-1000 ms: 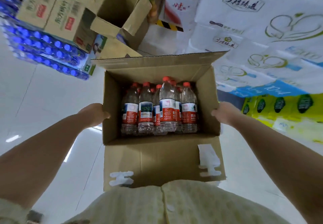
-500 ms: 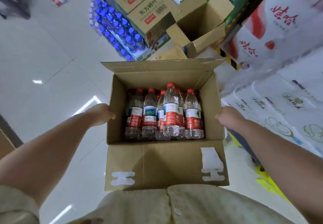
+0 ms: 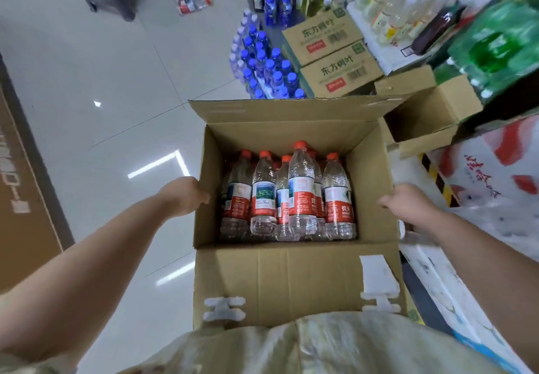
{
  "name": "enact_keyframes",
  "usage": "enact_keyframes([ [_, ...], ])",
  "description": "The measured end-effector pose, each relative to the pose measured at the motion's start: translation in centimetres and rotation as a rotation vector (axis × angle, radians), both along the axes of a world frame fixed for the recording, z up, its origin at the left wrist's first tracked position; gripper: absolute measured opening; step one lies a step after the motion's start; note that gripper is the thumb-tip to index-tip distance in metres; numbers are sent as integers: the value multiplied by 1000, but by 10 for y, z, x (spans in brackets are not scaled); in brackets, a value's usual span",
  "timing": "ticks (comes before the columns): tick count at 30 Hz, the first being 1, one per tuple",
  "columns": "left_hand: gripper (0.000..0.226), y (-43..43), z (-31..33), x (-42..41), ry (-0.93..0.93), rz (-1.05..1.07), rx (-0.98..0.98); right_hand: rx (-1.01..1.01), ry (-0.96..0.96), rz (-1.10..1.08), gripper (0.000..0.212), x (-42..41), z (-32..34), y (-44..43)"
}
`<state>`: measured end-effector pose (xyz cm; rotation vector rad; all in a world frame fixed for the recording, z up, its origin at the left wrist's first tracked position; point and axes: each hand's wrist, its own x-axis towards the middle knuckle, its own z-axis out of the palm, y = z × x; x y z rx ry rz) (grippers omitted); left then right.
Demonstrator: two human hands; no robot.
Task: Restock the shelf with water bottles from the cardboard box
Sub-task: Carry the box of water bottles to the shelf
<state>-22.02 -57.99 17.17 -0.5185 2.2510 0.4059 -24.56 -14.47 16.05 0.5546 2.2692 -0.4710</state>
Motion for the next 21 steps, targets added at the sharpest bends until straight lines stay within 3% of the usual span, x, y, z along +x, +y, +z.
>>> enact_keyframes([
  [14, 17, -109, 22, -139, 30, 346, -8, -32, 48, 372, 17, -280, 18, -144],
  [21, 19, -182, 17, -222, 12, 441, 25, -19, 30, 448, 15, -392, 20, -234],
])
